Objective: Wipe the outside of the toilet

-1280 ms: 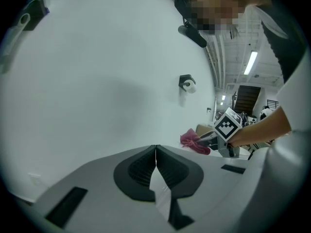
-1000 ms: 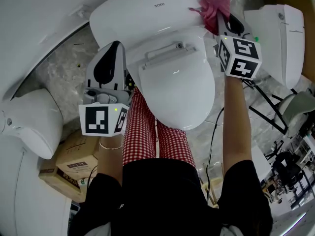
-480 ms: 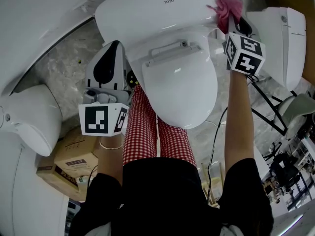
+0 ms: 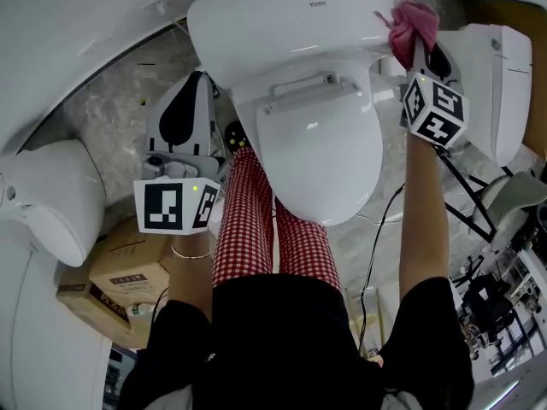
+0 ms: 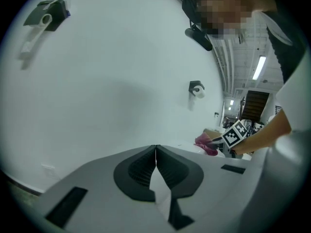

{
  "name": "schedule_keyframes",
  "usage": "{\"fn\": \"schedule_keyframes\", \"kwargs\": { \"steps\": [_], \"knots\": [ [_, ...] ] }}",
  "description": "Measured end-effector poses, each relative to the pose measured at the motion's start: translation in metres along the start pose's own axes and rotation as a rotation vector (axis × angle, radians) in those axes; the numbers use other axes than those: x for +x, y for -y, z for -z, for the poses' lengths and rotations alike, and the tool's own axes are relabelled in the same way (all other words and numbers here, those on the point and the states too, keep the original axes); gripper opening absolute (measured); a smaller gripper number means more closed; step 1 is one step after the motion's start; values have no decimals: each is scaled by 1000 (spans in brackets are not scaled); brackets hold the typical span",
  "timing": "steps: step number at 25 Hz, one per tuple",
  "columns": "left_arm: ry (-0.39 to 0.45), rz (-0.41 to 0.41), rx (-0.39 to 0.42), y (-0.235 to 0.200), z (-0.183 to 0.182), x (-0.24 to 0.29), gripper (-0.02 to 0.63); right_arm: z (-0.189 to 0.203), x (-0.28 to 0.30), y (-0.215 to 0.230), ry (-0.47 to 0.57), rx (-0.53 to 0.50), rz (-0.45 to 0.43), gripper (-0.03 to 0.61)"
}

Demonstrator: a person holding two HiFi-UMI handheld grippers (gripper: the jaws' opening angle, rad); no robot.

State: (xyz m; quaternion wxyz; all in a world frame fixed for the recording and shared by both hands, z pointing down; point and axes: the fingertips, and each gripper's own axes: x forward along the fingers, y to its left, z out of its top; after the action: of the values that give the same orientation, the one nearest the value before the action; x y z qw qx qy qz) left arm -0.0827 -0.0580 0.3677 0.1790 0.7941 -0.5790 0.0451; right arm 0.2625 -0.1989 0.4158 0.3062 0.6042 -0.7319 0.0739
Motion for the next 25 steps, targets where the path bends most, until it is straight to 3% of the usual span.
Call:
{"fn": "schedule_keyframes", "kwargs": {
  "steps": [6,10,18,25],
  "knots": [
    [3,-7,1,-13,-3,-6,11,-40,-51,-38,203,-93,-15,60],
    [6,9,9,-12,-8,-5,11,-63,-82,-72,309,-69,-85,60],
    [10,0,38,-22,-13,-7,11,-91,-128,-146,481,-56,-297,60],
    [6,-14,31,-30,-10,-11,11,-86,-151,-227,516,-115,-523,60]
  ]
}}
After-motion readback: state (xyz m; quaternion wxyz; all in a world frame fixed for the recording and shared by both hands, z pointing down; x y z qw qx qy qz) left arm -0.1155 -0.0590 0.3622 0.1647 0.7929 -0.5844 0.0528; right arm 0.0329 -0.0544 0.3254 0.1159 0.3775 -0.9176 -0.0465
